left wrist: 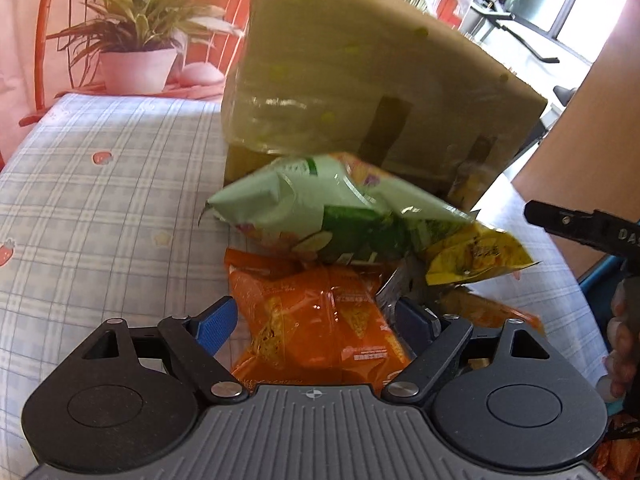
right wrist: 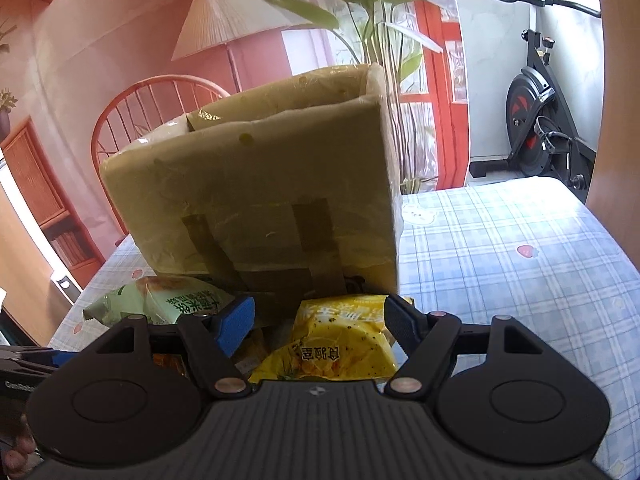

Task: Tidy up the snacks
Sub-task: 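Close the left tool on the orange bag while the right tool grips the yellow bag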

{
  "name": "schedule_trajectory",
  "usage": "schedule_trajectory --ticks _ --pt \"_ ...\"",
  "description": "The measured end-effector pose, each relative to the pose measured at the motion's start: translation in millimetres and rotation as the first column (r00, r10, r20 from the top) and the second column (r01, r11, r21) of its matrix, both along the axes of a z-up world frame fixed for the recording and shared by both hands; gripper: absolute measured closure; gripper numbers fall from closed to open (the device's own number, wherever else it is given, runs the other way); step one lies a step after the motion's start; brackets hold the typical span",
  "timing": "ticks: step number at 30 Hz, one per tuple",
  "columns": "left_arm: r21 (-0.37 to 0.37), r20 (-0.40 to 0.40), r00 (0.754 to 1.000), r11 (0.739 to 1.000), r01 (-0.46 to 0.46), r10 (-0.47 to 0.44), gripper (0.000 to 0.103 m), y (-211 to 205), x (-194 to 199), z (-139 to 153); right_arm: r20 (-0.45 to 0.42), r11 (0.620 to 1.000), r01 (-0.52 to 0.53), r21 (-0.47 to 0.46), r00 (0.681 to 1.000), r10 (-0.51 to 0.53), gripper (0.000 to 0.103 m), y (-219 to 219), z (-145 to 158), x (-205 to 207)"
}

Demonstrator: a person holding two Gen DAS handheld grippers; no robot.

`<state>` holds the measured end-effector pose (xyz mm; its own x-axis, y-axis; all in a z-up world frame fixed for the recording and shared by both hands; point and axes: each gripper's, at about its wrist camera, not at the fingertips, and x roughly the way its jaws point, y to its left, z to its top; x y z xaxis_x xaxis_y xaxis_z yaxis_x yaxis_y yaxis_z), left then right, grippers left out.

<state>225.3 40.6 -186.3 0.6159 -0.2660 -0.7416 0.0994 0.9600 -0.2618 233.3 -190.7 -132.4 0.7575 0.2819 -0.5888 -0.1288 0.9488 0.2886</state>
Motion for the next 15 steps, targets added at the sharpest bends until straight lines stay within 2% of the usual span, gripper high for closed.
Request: schedule_trajectory --ticks 8,15 --pt "0.004 -0.047 0.998 1.000 -0.030 0.030 0.015 -1 7 -15 -0.016 1.000 -0.009 0.008 1.000 0.009 0.028 1 -6 4" --pt "-0.075 -0.067 0.996 0.996 -0.056 0.051 0.015 6 11 -25 -0.031 1.000 -0.012 0.010 0.999 0.012 0.028 0 -10 7"
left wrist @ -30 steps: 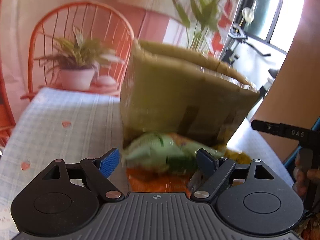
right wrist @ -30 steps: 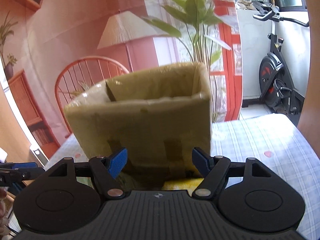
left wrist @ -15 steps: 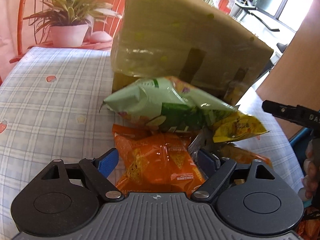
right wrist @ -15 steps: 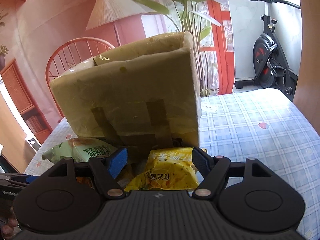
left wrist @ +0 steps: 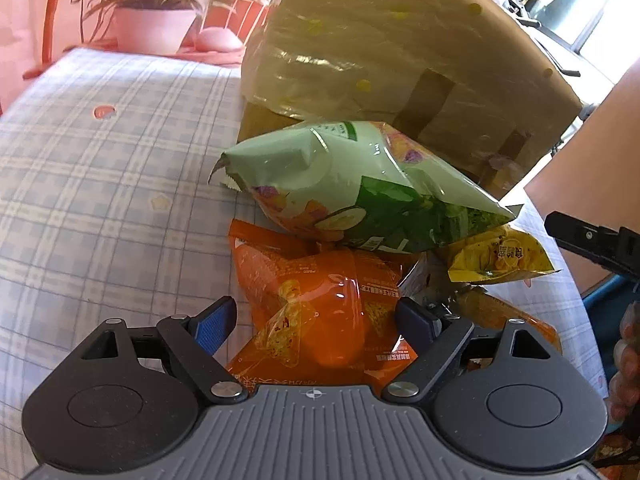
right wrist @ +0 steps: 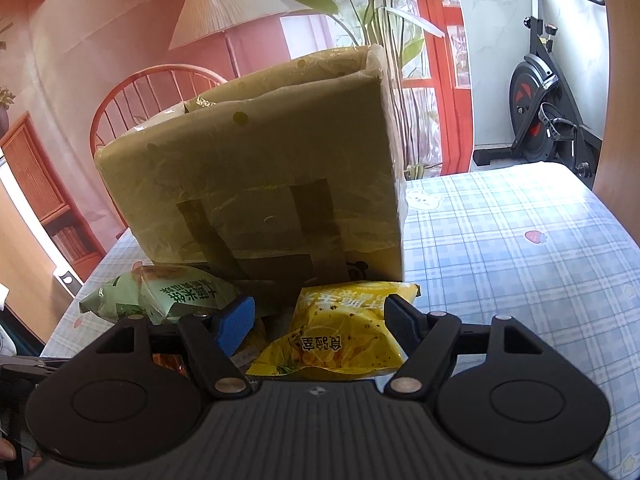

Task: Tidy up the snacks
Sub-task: 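Close the left tool on the orange bag while the right tool grips the yellow bag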

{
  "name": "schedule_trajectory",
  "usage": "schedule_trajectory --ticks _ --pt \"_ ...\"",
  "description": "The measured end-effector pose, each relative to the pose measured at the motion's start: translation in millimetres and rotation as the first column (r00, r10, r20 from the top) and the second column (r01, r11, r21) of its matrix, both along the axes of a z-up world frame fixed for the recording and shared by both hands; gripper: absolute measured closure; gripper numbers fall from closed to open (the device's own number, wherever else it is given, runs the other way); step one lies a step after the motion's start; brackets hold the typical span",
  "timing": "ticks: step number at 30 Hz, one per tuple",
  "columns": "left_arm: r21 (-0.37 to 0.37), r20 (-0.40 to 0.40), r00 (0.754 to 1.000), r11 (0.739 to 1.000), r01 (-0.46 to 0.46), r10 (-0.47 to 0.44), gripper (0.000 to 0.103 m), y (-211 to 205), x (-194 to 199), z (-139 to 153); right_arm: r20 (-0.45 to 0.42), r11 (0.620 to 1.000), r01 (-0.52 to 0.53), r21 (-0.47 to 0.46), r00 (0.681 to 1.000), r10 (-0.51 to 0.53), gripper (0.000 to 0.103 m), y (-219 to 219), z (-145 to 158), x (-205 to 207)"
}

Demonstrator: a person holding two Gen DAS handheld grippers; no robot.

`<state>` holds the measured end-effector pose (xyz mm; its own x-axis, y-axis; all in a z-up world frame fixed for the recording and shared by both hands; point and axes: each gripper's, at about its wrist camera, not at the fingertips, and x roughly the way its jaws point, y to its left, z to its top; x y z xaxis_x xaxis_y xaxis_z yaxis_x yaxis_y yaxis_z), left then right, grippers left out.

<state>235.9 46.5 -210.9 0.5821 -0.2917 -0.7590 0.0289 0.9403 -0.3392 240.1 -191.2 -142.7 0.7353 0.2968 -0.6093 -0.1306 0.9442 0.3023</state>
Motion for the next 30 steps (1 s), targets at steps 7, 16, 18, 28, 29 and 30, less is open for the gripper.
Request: schedule_trajectory --ticks 7,16,18,28,29,30 --pt "-0.022 -0.024 1.000 1.000 0.009 -0.009 0.015 -3 4 -2 -0.017 1.000 -0.003 -0.002 1.000 0.003 0.028 1 -4 3" --pt "-0.044 -0.044 0.999 0.999 0.024 -0.026 0.014 -3 8 -8 -0.034 1.000 -0.005 -0.010 0.999 0.004 0.028 2 -8 6" --pt "-0.052 -0.045 0.999 0.998 0.025 -0.028 0.014 -2 9 -10 -0.035 1.000 -0.005 -0.009 0.999 0.005 0.028 2 -8 7" --pt "-0.068 -0.038 0.999 0.997 0.028 -0.031 0.026 2 8 -12 -0.045 1.000 -0.004 -0.013 0.999 0.003 0.028 2 -12 8" --pt "-0.072 -0.031 0.999 0.997 0.026 -0.029 0.029 3 7 -11 -0.047 1.000 -0.003 -0.015 0.999 0.002 0.028 1 -13 8" --pt "-0.081 -0.022 0.999 0.996 0.026 -0.028 0.031 4 5 -10 -0.050 1.000 -0.001 -0.019 0.999 0.000 0.028 1 -13 9"
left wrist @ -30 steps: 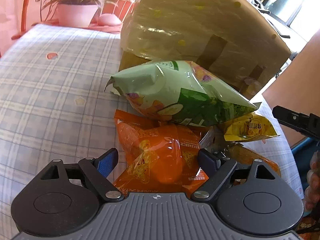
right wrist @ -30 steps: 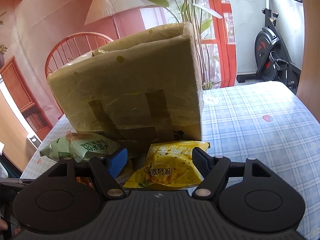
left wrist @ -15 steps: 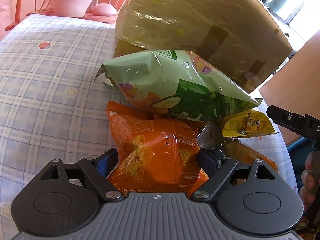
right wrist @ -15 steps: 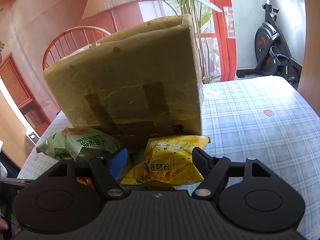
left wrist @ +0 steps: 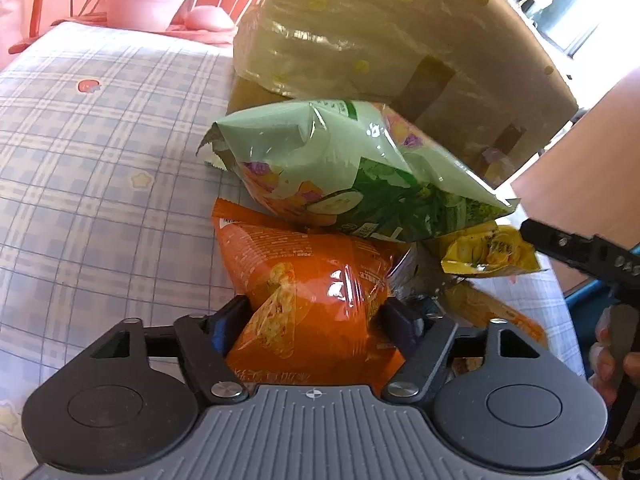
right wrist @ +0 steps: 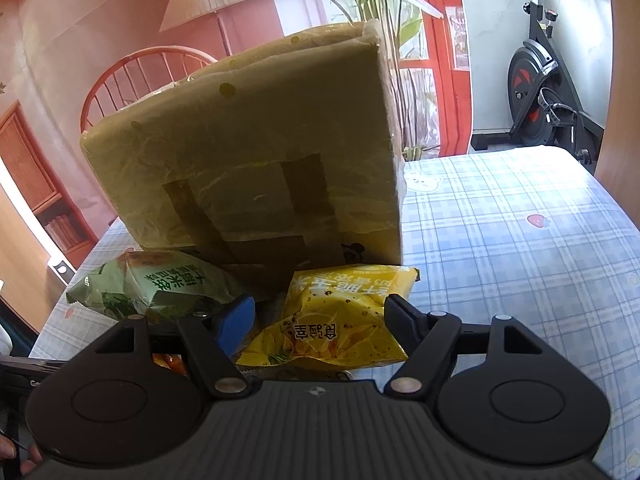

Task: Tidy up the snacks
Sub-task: 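Close the left tool on the orange bag while the right tool grips the yellow bag, then lift the orange and yellow bags and carry them over the box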

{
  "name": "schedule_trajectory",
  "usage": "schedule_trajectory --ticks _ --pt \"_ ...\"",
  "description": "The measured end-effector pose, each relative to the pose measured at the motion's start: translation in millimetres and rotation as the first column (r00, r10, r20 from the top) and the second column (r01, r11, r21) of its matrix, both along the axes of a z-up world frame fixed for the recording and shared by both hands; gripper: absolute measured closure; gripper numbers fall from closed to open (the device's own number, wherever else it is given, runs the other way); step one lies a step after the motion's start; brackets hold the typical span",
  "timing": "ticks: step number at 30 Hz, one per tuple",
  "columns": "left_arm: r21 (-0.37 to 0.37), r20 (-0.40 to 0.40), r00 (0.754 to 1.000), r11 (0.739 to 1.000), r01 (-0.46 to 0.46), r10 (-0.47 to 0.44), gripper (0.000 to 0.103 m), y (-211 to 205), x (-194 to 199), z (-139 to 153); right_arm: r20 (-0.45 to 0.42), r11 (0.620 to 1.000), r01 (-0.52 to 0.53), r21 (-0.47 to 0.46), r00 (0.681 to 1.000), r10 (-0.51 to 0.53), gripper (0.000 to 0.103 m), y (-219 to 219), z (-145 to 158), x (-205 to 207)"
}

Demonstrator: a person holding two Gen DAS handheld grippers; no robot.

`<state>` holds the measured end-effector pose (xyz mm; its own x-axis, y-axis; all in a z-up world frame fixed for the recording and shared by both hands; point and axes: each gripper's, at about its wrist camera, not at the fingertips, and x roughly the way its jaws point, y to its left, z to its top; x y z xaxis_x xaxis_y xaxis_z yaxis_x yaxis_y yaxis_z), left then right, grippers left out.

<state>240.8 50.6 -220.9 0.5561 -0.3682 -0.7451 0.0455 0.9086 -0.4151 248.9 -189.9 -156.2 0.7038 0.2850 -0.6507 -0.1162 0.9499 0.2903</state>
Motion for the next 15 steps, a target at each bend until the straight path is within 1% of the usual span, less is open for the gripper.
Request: schedule_trajectory --ticks 2,6,7,9,12,15 --pt "-0.004 0.014 1.000 1.000 0.002 -0.002 0.033 2 -3 3 -0.005 1.000 0.006 -0.005 1.000 -0.006 0.027 -1 -2 1" --pt "-0.003 0.026 1.000 1.000 0.003 -0.003 0.033 4 -6 8 -0.012 0.999 0.026 -0.023 1.000 -0.027 0.022 -3 -4 4" --pt "-0.003 0.030 1.000 1.000 0.004 -0.004 0.033 3 -7 10 -0.010 0.999 0.027 -0.029 1.000 -0.027 0.019 -3 -5 5" --pt "0.000 0.036 0.999 1.000 0.008 -0.008 0.033 4 -9 13 -0.006 0.999 0.028 -0.044 1.000 -0.029 0.016 -3 -5 9" --pt "0.000 0.041 0.999 1.000 0.015 -0.015 0.033 3 -11 16 -0.017 0.998 0.031 -0.050 0.999 -0.032 0.016 -4 -10 18" --pt "0.000 0.044 0.999 1.000 0.018 -0.018 0.033 3 -13 19 -0.044 0.999 0.037 -0.033 0.998 -0.039 0.016 -5 -16 31"
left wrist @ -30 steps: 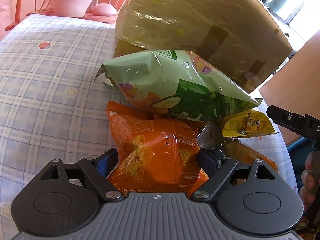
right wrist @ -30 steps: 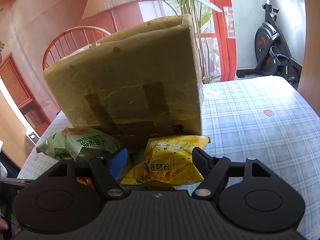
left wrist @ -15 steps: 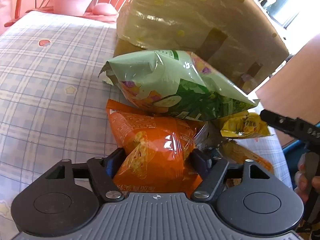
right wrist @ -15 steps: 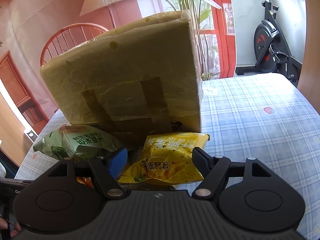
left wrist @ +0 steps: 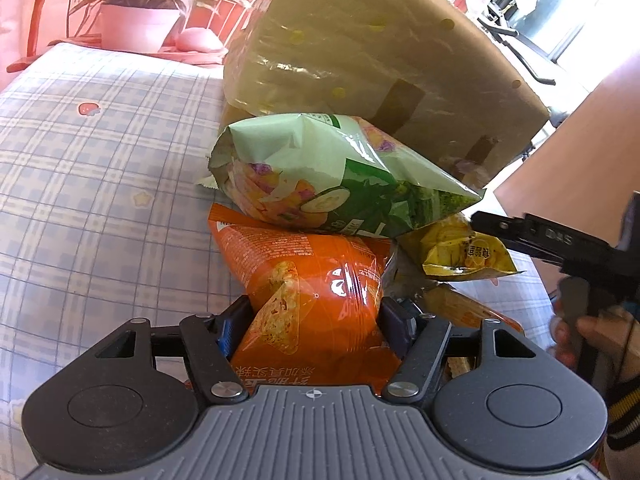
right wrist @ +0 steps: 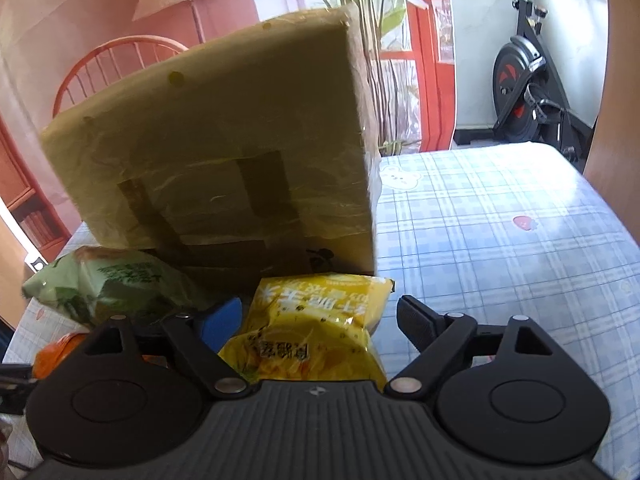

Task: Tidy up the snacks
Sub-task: 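Lift the orange and yellow bags and carry them over the box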

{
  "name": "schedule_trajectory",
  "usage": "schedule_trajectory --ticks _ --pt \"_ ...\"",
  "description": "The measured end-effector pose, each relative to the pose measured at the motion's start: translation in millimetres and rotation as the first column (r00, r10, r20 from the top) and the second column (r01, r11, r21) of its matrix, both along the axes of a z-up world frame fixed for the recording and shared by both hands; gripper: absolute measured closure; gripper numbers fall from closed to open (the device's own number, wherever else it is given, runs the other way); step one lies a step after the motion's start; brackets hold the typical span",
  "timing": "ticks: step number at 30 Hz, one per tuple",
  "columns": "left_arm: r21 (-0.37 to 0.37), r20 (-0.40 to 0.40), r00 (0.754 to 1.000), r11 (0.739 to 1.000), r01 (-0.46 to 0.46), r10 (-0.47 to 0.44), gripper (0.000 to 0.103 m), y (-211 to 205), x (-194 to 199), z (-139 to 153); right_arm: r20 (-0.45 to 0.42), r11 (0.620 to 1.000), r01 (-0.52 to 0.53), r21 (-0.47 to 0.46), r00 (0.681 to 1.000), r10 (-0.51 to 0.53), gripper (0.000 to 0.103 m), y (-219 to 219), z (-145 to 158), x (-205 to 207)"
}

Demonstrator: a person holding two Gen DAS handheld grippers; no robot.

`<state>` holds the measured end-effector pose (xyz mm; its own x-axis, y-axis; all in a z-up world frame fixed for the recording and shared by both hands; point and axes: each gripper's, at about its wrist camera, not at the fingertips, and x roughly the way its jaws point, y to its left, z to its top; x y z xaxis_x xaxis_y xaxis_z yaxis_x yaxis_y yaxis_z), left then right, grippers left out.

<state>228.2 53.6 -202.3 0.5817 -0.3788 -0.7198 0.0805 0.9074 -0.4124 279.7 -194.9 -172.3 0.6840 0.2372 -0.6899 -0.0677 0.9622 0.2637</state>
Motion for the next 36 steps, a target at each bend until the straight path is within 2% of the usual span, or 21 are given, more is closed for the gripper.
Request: schedule_trajectory --ticks 7,11,19,25,36 --pt "-0.011 0.013 1.000 1.000 -0.001 0.001 0.033 2 -4 4 -0.098 0.998 0.021 0.062 0.995 -0.015 0.016 -2 -20 21" --pt "-0.015 0.020 1.000 1.000 -0.001 0.001 0.033 4 -8 8 -0.122 0.996 0.022 0.088 0.993 -0.011 0.016 1 -27 25" --pt "-0.035 0.028 1.000 0.999 -0.010 0.011 0.033 10 -13 11 -0.097 0.996 0.028 0.087 0.995 -0.020 0.027 1 -22 17" --pt "-0.047 0.036 0.999 0.999 -0.023 0.025 0.033 17 -19 14 -0.068 0.993 0.043 0.114 0.997 -0.035 0.027 -2 -11 2" --pt "-0.043 0.083 0.996 0.998 -0.034 0.037 0.033 21 -36 33 0.000 0.992 0.058 0.109 0.998 -0.059 0.027 -8 10 -19"
